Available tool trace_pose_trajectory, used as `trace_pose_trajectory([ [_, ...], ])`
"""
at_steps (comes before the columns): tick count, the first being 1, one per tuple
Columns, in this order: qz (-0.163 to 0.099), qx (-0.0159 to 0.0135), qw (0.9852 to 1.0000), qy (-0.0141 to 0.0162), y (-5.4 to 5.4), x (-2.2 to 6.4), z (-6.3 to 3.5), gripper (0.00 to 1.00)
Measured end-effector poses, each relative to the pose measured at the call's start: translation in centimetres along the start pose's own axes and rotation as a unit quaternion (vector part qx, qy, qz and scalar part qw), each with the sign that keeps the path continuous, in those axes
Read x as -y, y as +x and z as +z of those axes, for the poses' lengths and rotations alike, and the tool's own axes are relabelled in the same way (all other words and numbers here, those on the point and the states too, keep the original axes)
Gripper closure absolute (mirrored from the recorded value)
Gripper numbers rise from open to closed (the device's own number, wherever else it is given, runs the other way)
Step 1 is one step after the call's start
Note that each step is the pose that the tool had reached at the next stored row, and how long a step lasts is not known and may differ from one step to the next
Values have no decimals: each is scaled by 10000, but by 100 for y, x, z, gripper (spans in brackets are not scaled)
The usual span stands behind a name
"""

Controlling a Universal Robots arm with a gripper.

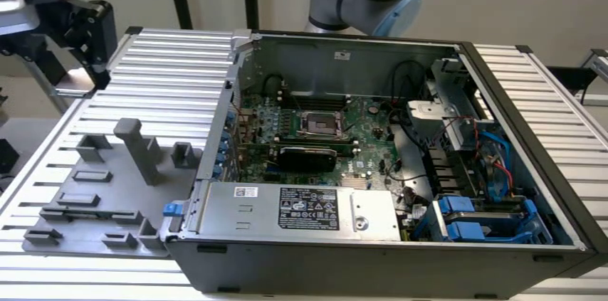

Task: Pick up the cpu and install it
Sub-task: 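Pick up the cpu and move it towards the insertion slot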

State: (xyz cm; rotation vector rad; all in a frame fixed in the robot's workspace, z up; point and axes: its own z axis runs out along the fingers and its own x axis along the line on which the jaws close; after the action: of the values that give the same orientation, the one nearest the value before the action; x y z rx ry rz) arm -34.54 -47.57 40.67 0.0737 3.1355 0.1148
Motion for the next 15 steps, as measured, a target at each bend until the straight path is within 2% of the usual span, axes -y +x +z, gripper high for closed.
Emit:
trace_pose_trajectory([
  [8, 1, -20, 10000, -32, -364, -33, -220, 45],
  [15, 3, -32, 10000, -49, -682, -57, -327, 45],
])
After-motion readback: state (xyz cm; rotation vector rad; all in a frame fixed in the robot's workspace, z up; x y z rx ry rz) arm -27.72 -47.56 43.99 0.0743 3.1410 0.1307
